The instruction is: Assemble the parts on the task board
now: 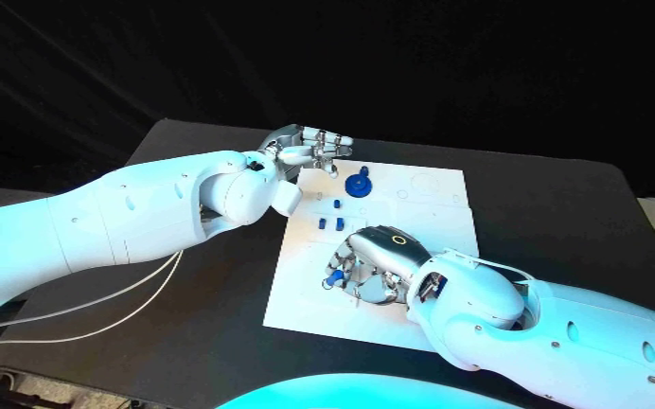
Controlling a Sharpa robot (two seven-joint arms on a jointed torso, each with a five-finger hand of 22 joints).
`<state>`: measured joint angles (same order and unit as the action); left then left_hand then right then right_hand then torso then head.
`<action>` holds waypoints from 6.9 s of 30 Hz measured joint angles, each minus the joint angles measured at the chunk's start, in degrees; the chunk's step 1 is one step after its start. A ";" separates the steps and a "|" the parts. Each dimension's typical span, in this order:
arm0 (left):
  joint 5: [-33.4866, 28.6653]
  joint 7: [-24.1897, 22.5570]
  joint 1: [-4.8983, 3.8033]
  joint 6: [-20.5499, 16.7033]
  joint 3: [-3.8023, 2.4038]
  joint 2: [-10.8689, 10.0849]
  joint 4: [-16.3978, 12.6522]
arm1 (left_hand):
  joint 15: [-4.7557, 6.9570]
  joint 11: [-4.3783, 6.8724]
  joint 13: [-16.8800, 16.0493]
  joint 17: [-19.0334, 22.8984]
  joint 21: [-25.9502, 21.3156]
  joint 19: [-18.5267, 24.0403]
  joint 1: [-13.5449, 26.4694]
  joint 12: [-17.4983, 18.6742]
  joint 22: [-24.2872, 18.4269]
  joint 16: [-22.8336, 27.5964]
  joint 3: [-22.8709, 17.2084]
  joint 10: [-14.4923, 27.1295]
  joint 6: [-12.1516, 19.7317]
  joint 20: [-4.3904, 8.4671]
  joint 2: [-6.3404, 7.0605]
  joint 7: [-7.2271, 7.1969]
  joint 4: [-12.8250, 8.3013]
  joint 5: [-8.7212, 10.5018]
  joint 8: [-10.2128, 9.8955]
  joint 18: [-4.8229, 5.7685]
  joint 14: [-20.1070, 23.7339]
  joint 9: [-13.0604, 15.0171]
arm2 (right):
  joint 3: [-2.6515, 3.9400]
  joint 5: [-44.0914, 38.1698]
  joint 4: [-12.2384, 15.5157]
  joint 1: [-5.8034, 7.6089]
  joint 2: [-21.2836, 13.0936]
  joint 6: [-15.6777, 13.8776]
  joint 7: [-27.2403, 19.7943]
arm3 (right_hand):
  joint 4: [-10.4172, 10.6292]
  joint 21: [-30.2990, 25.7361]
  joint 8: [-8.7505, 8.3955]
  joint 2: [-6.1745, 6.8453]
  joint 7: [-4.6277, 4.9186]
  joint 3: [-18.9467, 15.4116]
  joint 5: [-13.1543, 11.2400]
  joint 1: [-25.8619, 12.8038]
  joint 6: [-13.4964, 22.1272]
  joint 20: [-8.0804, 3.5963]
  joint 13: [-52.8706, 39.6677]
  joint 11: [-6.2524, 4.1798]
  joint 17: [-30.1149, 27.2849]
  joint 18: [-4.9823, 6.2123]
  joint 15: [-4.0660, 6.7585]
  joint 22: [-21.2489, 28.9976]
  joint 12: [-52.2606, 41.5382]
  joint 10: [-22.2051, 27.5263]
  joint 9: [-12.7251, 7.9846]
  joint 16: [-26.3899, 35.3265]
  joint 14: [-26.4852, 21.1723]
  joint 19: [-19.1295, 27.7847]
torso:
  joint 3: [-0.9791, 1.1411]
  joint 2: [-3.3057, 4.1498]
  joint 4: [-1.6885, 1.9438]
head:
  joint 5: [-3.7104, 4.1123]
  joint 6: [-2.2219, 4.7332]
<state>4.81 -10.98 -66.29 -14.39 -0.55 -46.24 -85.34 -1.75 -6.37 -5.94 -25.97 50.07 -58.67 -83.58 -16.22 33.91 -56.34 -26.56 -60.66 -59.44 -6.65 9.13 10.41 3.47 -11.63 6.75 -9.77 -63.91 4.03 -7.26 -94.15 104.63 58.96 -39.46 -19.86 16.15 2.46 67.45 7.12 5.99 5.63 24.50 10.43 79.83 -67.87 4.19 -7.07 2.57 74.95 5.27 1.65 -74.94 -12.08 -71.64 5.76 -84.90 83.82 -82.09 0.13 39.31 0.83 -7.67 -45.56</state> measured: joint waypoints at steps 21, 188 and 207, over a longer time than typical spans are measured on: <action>0.08 0.17 0.00 0.19 0.01 -0.18 0.03 | 0.00 -0.20 0.00 0.06 -0.27 0.00 0.00 0.00 -0.05 0.00 0.00 0.20 0.00 0.00 0.00 0.00 0.00 0.00 0.00 0.00 0.00 0.00 | 0.05 -0.62 -0.90 -0.71 0.66 -0.09 -0.02 | 0.00 0.00 0.06 0.27 0.17 -0.01 -0.01 -0.27 0.18 0.00 -0.02 0.08 -0.01 0.00 0.00 0.01 -0.04 -0.07 0.00 0.00 0.00 0.00 | 0.00 0.01 0.01 | -0.24 -0.26; 2.22 1.10 0.12 1.97 1.30 -2.77 -0.36 | -0.19 -0.42 0.04 0.35 -0.67 0.41 0.78 -0.43 -0.35 -0.47 0.78 1.64 0.71 -0.41 -0.78 0.30 0.47 0.00 0.22 0.00 0.61 0.00 | 0.09 2.87 4.13 -3.59 -20.06 -1.95 13.85 | 14.24 5.16 8.50 -2.48 -1.93 -33.37 7.68 -11.70 3.99 -1.94 -67.86 -2.81 -0.03 -1.78 2.05 0.02 -69.04 -12.36 11.84 -3.33 0.20 -1.74 | -0.47 -1.54 -1.27 | 8.19 0.52; 2.15 1.13 0.11 1.98 1.30 -3.15 -0.59 | -0.41 -0.41 0.04 0.40 -0.67 0.41 1.08 -0.43 -0.41 -0.47 0.94 1.64 0.71 -0.41 -0.89 0.30 0.63 0.00 0.22 0.00 0.83 0.00 | -0.13 6.38 7.34 -2.77 -21.88 -7.70 14.05 | 13.76 6.59 9.29 -4.84 -2.37 -33.11 13.55 -7.62 3.40 -2.57 -67.85 -3.85 -0.04 -1.78 2.88 0.03 -70.14 -12.36 12.90 -3.82 0.22 -1.93 | -0.49 -1.55 -1.24 | 8.12 0.76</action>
<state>6.96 -9.86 -66.18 -12.41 0.75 -49.39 -85.93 -2.16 -6.78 -5.90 -25.58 49.40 -58.26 -82.50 -16.65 33.50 -56.81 -25.61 -59.02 -58.73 -7.06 8.24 10.71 4.10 -11.63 6.96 -9.77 -63.08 4.03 -7.39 -87.77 111.96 56.19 -61.34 -27.56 30.20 16.22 74.04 16.41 1.16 3.26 -8.60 23.98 72.21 -64.48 1.62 -74.92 -1.28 74.91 3.49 4.54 -74.91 -82.22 -84.00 18.65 -88.72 84.04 -84.02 -0.36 37.76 -0.41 0.44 -44.80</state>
